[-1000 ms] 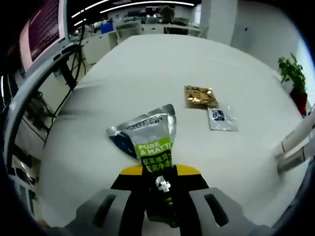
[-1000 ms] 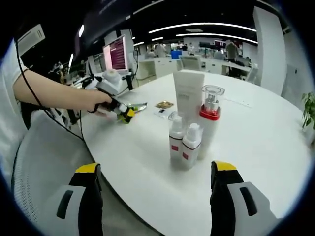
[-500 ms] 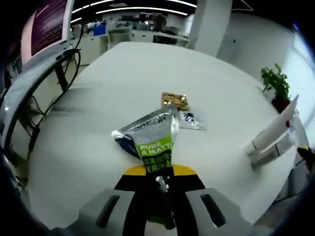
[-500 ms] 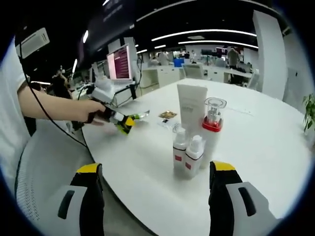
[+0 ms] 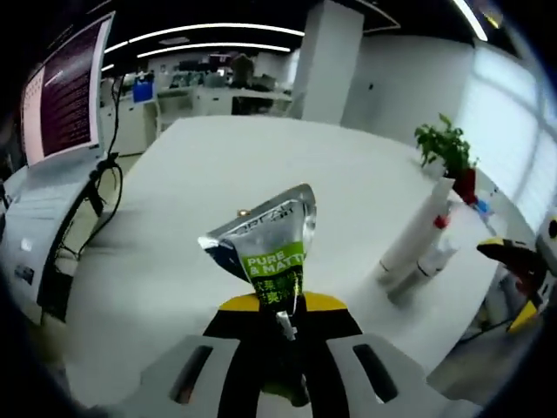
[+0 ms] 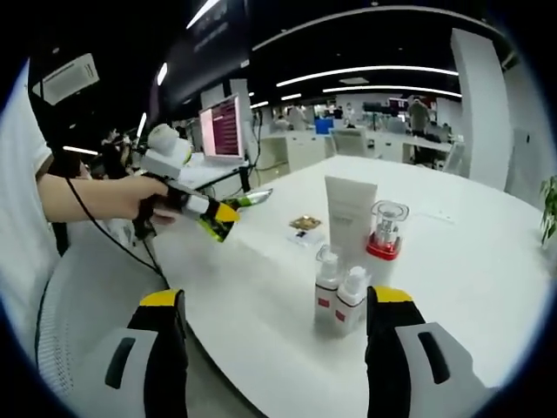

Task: Arrange the skincare products in the storage area until every visible bottle or jar stands upright without overlapping.

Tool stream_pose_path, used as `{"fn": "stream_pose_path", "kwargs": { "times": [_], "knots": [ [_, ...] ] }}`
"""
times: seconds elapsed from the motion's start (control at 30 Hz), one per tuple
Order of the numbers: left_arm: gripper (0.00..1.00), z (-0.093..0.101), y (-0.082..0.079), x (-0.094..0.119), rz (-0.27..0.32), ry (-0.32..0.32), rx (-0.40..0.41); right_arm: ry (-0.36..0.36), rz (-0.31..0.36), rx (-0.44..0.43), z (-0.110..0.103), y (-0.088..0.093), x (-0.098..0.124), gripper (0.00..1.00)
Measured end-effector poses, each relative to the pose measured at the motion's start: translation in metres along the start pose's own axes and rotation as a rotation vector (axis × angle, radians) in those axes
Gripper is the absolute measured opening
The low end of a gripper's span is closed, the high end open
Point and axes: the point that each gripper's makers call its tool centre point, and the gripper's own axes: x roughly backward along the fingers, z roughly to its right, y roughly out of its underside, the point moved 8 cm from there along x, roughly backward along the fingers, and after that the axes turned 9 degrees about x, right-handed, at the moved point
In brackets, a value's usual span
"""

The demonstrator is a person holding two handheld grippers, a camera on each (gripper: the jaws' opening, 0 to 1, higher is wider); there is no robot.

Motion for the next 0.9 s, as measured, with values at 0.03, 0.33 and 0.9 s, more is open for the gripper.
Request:
{"fn": "stream_pose_path", "kwargs": {
  "times": [0.03,0.33,0.9],
  "knots": [
    [0.08,0.003,-0.002,0.002,0.009,0.009,-0.020,-0.008,0.006,0.000,-0.001,-0.002,0.000,0.81],
    [0.08,0.033,-0.014,0.024,0.051,0.083,-0.120,-0.078,0.099,-0.057,-0.004,-0.026,-0.006,0.77],
    [0.07,0.091,-0.025,0.070,0.139,0.249,-0.293,-0.181,0.289,-0.254,-0.003,-0.072,-0.025,0.72]
  ]
}}
